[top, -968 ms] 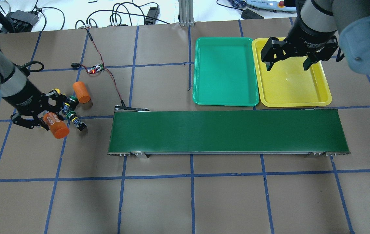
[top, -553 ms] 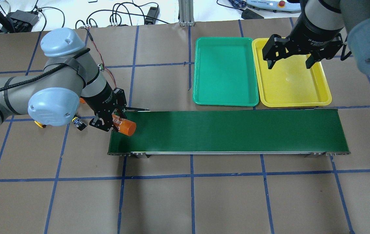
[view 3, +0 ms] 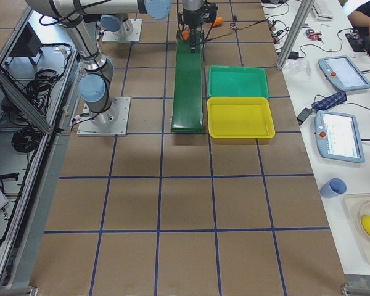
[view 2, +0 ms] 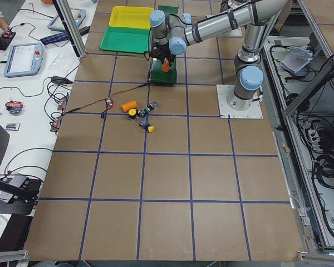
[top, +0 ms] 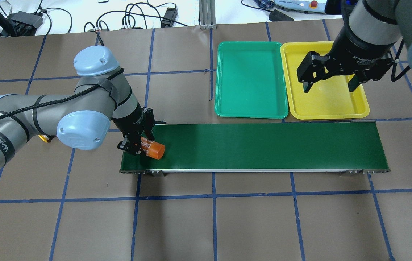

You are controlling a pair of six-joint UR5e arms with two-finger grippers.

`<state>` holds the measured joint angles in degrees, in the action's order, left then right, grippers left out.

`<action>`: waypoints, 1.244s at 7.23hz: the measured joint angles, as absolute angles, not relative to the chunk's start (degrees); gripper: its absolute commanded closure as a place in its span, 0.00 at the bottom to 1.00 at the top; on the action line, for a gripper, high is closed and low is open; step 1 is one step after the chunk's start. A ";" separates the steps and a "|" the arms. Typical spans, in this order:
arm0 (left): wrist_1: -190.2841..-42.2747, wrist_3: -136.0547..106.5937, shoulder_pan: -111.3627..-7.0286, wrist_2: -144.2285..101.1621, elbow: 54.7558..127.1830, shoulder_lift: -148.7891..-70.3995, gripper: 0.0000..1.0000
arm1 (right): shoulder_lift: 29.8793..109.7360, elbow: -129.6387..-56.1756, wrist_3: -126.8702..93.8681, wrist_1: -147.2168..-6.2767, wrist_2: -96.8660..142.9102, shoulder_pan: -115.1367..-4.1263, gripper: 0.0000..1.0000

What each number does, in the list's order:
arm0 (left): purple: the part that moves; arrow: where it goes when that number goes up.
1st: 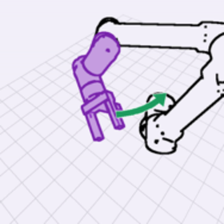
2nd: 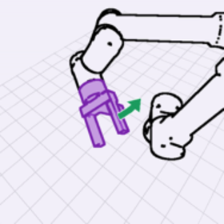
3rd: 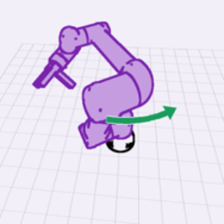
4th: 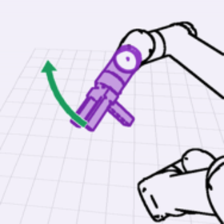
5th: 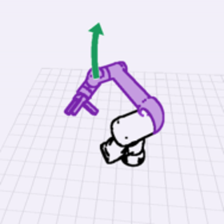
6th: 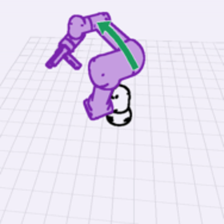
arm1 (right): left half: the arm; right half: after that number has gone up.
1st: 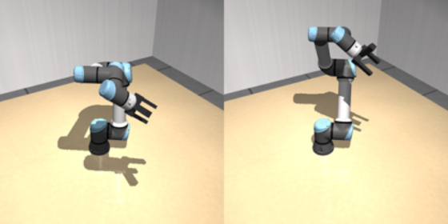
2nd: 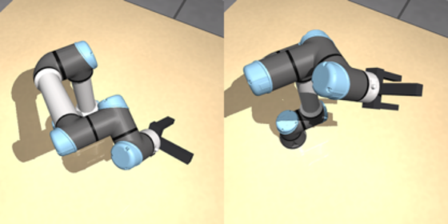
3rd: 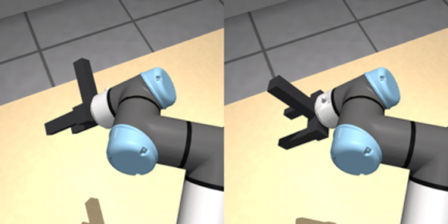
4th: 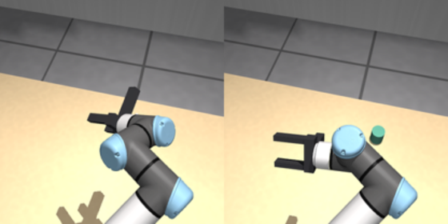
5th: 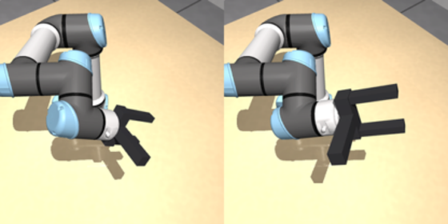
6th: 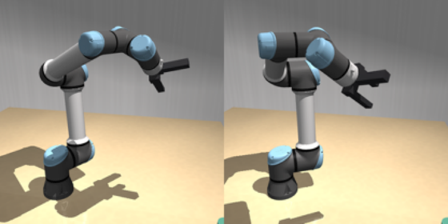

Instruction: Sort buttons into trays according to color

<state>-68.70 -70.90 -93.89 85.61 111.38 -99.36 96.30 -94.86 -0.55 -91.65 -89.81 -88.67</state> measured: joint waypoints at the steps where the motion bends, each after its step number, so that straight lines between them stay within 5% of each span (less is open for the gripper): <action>1: -67.00 -70.60 -93.88 85.45 111.27 -100.17 0.00 | 96.63 -95.33 -0.48 -91.48 -89.89 -88.64 0.00; 6: -67.64 -39.41 -81.31 89.60 107.58 -98.92 0.00 | 98.04 -95.88 -0.17 -91.41 -89.60 -88.63 0.00; 9: -61.71 -14.87 -72.26 90.33 100.38 -107.77 0.00 | 98.67 -95.98 -0.16 -91.18 -89.56 -88.66 0.00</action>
<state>-61.71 -14.87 -72.26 90.33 100.38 -107.77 98.67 -95.98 -0.16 -91.18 -89.56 -88.66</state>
